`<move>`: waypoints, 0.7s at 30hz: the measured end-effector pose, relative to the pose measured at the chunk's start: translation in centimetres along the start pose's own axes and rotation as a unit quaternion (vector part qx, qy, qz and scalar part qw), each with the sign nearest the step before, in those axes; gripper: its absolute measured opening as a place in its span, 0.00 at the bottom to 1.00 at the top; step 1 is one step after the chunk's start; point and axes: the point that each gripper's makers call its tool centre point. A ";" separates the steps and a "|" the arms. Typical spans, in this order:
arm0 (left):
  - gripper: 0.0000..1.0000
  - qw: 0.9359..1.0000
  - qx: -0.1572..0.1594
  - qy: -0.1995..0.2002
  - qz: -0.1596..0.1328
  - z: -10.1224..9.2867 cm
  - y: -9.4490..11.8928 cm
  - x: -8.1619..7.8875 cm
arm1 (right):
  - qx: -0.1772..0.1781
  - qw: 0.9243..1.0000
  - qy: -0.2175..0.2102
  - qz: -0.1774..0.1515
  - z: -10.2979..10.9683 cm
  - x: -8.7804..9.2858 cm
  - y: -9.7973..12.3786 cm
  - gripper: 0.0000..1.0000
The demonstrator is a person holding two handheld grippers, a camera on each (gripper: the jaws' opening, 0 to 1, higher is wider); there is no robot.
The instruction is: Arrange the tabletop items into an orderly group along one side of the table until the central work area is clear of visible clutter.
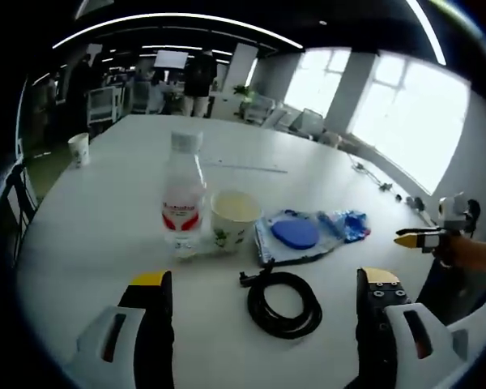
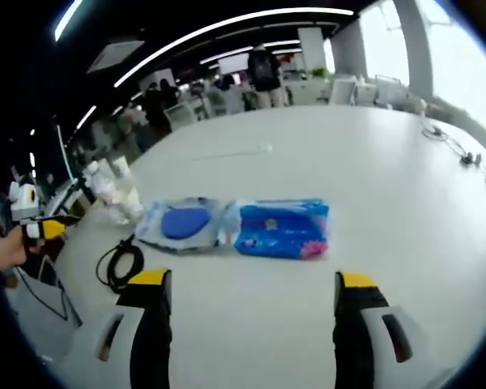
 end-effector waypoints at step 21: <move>0.89 1.000 -0.008 0.007 0.013 2.3 1.3 1.3 | 0.000 1.000 -0.018 -0.007 -0.6 1.6 2.6 0.80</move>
Point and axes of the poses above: the point that each gripper's makers call its tool centre point, and the gripper's own axes: y roughly backward along the fingers, z roughly to its left, x roughly out of its underside, and after that the axes turned 3 degrees about -x, right-handed
